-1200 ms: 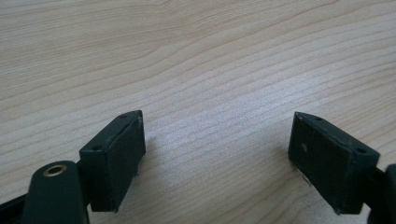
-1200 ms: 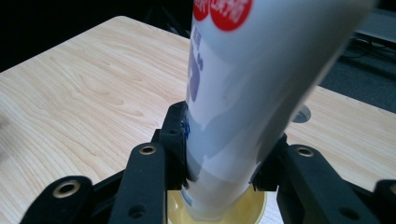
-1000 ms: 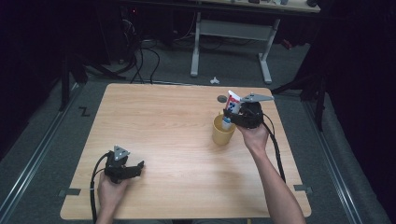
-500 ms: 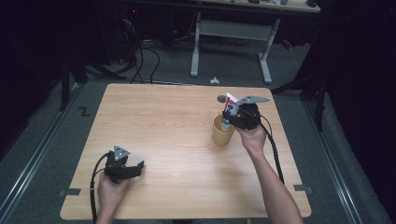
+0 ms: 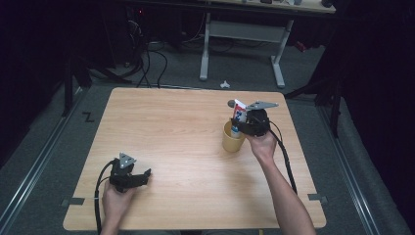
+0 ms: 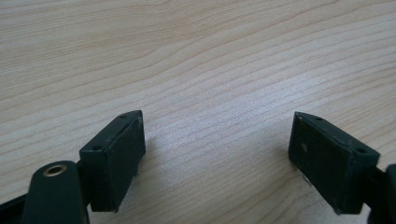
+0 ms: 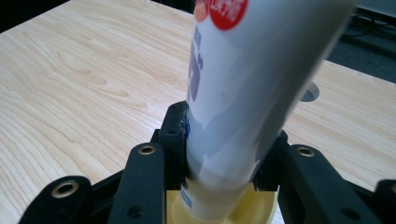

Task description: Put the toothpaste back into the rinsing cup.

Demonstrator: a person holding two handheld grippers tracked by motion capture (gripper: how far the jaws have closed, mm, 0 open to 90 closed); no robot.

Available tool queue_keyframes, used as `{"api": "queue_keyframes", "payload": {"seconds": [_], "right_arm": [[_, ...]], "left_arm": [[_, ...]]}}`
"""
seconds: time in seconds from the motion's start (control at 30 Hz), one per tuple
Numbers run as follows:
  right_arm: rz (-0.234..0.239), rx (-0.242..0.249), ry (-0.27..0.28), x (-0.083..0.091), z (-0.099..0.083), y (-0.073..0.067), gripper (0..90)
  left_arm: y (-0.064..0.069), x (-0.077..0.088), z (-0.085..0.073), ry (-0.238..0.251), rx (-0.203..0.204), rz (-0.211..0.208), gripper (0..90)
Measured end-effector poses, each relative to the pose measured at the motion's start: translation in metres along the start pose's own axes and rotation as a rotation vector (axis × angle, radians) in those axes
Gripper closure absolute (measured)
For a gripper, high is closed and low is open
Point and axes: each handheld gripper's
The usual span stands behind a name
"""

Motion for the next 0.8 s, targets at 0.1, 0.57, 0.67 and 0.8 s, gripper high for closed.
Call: {"api": "queue_keyframes", "payload": {"seconds": [0.1,0.57,0.67,0.8], "right_arm": [[0.010,0.001,-0.001,-0.0030,-0.0015,-0.0015,63.7],[0.011,0.007,-0.012,-0.0086,-0.0021,-0.0048,63.6],[0.012,0.012,-0.015,-0.0095,-0.0022,-0.0052,63.6],[0.008,0.012,-0.014,-0.0096,-0.0018,-0.0057,63.6]], "left_arm": [[0.0001,0.0000,0.0000,0.000,0.000,0.000,19.3],[0.0001,0.0000,0.0000,-0.001,-0.001,0.000,19.3],[0.0001,0.0000,0.0000,0.000,-0.001,0.000,19.3],[0.0001,0.0000,0.0000,0.000,-0.001,0.000,19.3]]}}
Point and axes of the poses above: each handheld gripper's, and its own axes: x roughly backward along the jaws, z roughly out of its top, y roughly to its right, and after that the axes turned 2 degrees about x, right-handed
